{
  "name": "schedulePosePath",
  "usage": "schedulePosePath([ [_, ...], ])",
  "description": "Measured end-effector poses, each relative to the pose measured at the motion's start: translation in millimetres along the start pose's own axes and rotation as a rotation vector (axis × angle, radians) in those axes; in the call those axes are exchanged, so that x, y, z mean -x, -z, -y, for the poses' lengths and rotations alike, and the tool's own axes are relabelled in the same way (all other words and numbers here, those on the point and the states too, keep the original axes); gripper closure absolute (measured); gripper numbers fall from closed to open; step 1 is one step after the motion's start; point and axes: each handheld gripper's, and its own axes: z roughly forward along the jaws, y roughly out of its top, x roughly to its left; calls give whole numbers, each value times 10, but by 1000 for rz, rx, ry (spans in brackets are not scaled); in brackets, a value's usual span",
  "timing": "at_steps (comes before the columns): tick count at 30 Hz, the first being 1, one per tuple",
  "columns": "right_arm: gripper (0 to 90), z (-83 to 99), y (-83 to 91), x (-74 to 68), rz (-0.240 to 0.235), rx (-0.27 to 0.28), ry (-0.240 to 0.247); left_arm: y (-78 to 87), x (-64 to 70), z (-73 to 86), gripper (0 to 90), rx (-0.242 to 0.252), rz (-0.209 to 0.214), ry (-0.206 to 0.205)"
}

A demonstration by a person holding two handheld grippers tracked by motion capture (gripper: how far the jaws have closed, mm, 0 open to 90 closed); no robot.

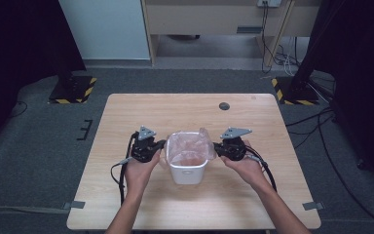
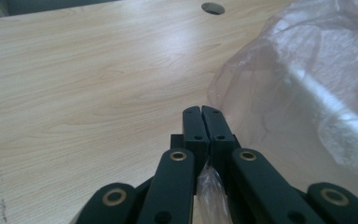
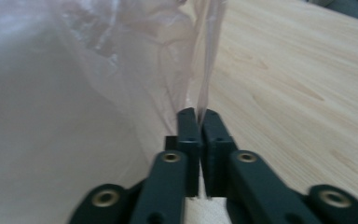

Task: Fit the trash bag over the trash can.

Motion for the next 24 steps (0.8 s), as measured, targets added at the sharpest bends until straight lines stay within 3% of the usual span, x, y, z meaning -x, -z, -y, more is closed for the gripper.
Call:
schedulePosePath([
  [2,715,-17,40,17,14,28,-14,14,1,-7,893,6,1,0],
  [9,612,-94,199,76,44,99,-42,42,34,-32,892,18,9,-2],
  [17,621,-179,351,93,60,164,-62,57,45,-47,892,31,9,4],
  [19,635,-196,418,86,82,190,-68,62,41,-52,892,38,6,2],
  [24,633,-261,545,22,47,241,-82,88,55,-60,892,36,13,0],
])
